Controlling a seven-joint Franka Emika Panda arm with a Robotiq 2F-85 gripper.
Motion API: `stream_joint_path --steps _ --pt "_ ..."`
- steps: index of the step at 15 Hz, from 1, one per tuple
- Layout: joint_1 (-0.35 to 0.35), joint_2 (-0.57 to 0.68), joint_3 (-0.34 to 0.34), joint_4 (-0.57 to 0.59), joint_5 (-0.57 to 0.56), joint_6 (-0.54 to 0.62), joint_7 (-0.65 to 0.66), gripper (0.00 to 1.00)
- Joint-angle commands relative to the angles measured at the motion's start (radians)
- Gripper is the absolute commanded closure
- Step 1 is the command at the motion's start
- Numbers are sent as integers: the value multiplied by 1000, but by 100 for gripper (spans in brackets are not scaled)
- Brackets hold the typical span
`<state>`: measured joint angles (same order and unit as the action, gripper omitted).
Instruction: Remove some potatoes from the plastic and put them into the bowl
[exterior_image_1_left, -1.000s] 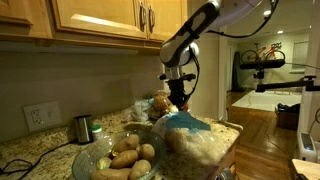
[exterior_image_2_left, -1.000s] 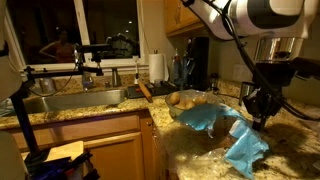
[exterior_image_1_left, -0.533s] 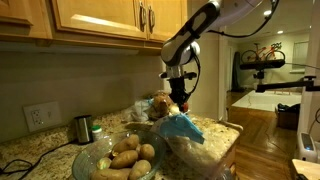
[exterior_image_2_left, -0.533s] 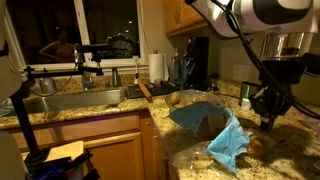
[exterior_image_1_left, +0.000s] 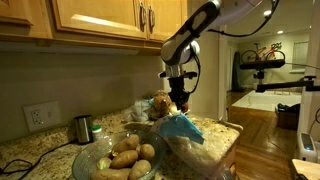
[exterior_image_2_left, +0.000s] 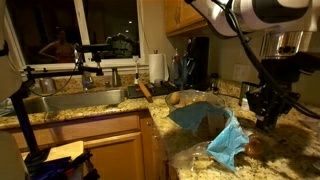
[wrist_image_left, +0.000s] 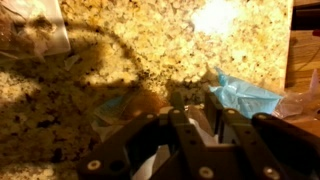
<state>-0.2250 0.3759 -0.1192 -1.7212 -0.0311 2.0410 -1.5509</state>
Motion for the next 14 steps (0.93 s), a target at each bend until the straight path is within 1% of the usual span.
stream_joint_path --steps 1,5,6,7,8,14 --pt "3 -44 11 -24 2 -15 79 39" --pt "12 -57 26 -33 4 -40 146 15" --pt "15 -64 29 -40 2 -43 162 7" --pt "17 -67 34 -41 3 -51 175 2" --pt "20 -70 37 -42 3 -59 188 0" --pt "27 -99 59 -53 13 -116 225 0"
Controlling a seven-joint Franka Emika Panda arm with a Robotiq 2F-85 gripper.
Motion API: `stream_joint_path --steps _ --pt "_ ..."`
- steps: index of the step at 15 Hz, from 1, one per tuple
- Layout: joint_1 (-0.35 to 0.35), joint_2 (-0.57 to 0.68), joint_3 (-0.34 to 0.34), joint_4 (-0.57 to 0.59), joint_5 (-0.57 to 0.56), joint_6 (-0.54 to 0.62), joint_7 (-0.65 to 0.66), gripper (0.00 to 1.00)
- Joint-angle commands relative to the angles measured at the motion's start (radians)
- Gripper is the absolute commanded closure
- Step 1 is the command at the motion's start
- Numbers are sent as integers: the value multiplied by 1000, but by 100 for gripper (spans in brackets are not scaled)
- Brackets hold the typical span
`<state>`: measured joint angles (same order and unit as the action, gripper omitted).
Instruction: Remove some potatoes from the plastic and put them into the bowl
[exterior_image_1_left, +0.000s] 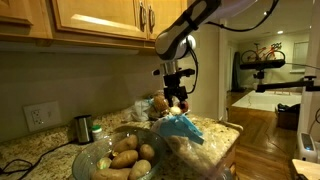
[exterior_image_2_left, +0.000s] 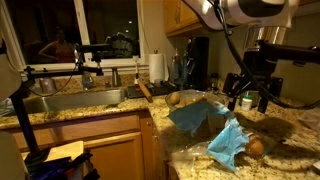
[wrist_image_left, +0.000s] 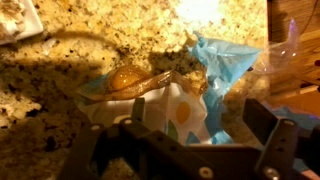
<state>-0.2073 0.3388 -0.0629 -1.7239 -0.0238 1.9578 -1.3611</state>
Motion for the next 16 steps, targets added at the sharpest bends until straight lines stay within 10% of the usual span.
stream_joint_path --steps 1,16 --pt "11 -65 6 -50 7 -43 39 0" --pt "44 -118 44 -119 24 -129 51 0"
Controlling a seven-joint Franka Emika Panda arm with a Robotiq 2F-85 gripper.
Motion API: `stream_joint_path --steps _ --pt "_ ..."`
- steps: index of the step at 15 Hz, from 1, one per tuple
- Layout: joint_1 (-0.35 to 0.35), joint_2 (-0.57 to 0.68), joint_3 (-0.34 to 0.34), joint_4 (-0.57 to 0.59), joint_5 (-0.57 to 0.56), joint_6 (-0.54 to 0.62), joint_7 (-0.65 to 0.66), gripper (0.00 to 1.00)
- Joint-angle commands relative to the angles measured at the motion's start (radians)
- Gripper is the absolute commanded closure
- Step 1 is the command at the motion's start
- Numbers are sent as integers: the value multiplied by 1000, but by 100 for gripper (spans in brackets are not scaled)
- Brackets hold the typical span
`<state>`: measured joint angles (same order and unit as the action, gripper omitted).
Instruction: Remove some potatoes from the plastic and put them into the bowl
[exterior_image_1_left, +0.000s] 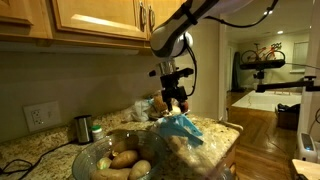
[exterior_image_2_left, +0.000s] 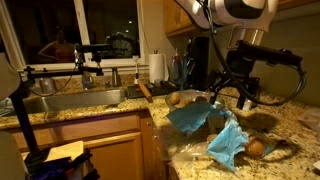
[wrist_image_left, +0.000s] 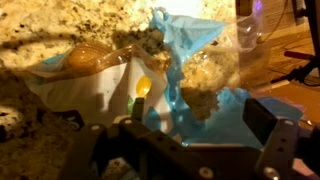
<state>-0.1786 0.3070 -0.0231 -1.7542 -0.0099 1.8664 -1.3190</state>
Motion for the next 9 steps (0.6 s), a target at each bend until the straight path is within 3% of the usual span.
stream_joint_path --steps 1,9 --pt "21 -99 8 -103 8 -47 5 0" --pt "49 -139 5 -193 -17 -52 3 0"
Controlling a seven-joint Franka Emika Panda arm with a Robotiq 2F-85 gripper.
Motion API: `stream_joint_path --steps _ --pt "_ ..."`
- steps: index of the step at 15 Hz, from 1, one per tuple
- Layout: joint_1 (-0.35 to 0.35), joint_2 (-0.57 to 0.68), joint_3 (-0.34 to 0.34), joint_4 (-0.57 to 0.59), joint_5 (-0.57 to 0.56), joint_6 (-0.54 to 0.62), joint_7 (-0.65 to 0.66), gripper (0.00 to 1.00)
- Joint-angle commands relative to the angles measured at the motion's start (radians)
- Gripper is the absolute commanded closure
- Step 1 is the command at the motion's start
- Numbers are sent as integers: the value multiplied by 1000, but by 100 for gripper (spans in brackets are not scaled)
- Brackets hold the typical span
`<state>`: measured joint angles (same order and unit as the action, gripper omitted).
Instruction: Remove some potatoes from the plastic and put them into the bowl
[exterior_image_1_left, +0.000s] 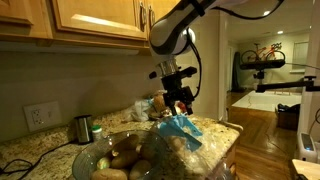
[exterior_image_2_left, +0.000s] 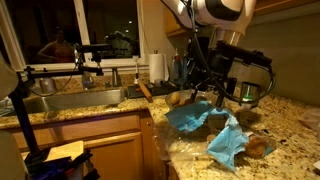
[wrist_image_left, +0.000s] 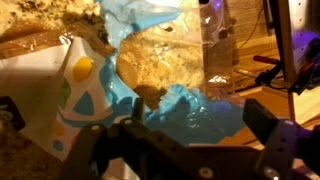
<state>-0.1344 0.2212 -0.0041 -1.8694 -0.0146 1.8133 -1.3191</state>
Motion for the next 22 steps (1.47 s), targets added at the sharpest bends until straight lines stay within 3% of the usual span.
stream_joint_path --steps 1,15,22 --pt "1 -52 -16 -93 -10 15 -8 0" --pt "-3 -34 -25 -222 -97 338 -201 0" --pt "-17 -65 -34 -323 -7 615 -95 0"
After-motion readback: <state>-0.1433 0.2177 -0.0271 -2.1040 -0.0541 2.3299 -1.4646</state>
